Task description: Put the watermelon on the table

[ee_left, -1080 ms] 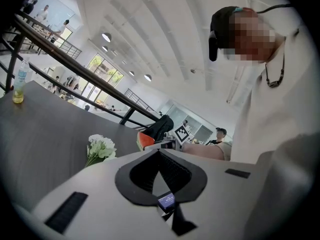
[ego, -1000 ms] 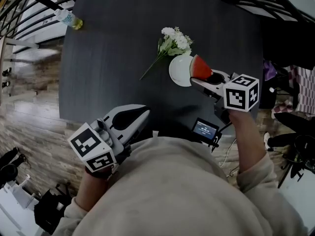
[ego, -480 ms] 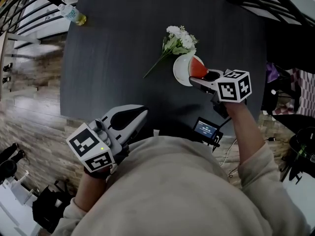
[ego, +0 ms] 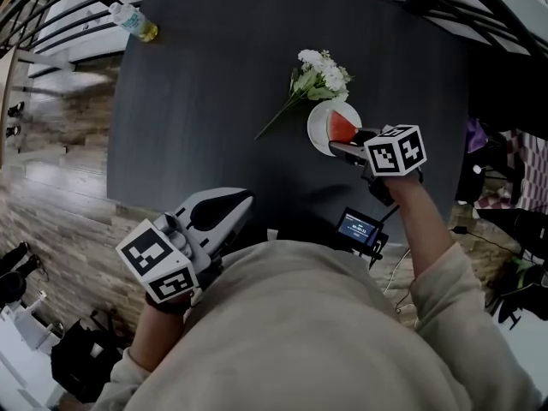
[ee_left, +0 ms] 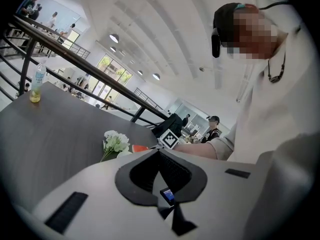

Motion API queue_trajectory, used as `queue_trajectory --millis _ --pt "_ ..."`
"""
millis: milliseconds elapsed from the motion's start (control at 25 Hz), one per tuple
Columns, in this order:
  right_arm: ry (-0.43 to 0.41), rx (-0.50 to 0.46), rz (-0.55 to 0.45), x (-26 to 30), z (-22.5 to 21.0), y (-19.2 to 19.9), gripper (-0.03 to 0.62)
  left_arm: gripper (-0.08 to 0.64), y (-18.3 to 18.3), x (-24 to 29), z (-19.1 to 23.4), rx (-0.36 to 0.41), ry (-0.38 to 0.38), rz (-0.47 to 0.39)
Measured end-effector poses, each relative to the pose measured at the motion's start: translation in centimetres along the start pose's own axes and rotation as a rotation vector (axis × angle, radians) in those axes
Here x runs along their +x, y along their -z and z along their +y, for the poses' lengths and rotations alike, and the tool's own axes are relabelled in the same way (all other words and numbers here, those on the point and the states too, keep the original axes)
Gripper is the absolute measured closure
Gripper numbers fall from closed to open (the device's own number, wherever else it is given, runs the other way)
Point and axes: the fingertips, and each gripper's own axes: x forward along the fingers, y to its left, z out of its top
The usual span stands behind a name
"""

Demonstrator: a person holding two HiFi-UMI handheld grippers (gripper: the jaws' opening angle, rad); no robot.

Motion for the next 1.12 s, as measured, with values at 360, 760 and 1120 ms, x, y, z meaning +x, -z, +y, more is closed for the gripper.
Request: queue_trajectory --millis 360,760,1120 --pt "0.081 0.014 0.104 2.8 -3.2 1.4 0.364 0.552 0.5 -0.8 1.0 -0.027 -0.031 -0.013" --pt "0.192 -0.019 0.173 5.8 -6.2 1.4 0.367 0.552 0.4 -1.4 1.5 -0.040 -0.050 -0.024" --pt "0.213 -0.043 0.225 6.3 -6.4 1.3 0.367 0.552 0.7 -1.0 1.5 -0.036 -0.049 -0.014"
